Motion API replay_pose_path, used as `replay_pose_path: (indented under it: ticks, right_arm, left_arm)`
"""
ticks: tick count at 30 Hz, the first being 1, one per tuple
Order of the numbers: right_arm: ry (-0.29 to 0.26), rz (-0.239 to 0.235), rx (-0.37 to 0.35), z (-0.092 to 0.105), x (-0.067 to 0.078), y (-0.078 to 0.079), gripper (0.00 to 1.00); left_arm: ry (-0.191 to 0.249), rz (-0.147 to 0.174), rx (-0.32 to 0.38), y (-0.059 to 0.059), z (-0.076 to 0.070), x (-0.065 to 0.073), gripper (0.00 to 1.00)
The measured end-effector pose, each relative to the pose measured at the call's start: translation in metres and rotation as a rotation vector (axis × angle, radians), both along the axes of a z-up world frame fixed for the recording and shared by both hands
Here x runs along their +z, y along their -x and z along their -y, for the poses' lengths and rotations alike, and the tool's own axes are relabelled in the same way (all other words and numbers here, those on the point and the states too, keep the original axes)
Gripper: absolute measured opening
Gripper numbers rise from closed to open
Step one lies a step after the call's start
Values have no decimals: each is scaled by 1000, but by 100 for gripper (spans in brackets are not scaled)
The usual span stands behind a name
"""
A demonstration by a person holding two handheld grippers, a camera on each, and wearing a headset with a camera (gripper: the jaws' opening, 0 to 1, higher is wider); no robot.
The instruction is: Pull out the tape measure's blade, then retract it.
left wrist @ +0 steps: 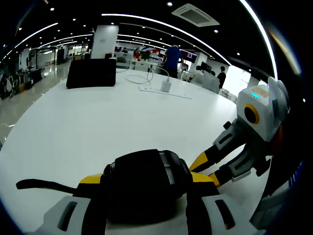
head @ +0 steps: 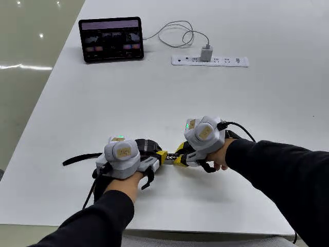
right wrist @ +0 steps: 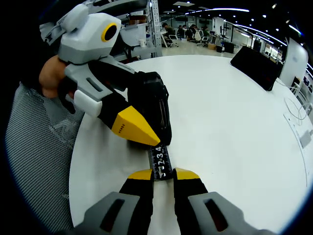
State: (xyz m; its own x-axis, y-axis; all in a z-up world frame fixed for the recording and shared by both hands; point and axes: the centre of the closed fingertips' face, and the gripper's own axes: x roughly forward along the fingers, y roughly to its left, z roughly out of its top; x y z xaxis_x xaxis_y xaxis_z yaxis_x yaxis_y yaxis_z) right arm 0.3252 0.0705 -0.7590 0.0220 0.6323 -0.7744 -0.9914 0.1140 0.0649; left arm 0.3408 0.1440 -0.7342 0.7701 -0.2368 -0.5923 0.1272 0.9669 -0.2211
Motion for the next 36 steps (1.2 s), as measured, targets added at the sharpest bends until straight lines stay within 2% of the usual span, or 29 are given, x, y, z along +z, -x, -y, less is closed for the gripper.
replay_pose_path:
  ticks: [17,20,36]
  right_arm:
    - [-10,1,-7,-10,0,1,11]
    - [-24,-13,-19,-13,0,1,11]
    - [-26,-5,6,-24,-1,0,11]
  left_arm:
    - [6,-1,1,0,-1,0,62]
    - [12,2,3,-1,-2,0,62]
    - [16,-2,-3,-1,-1,0,62]
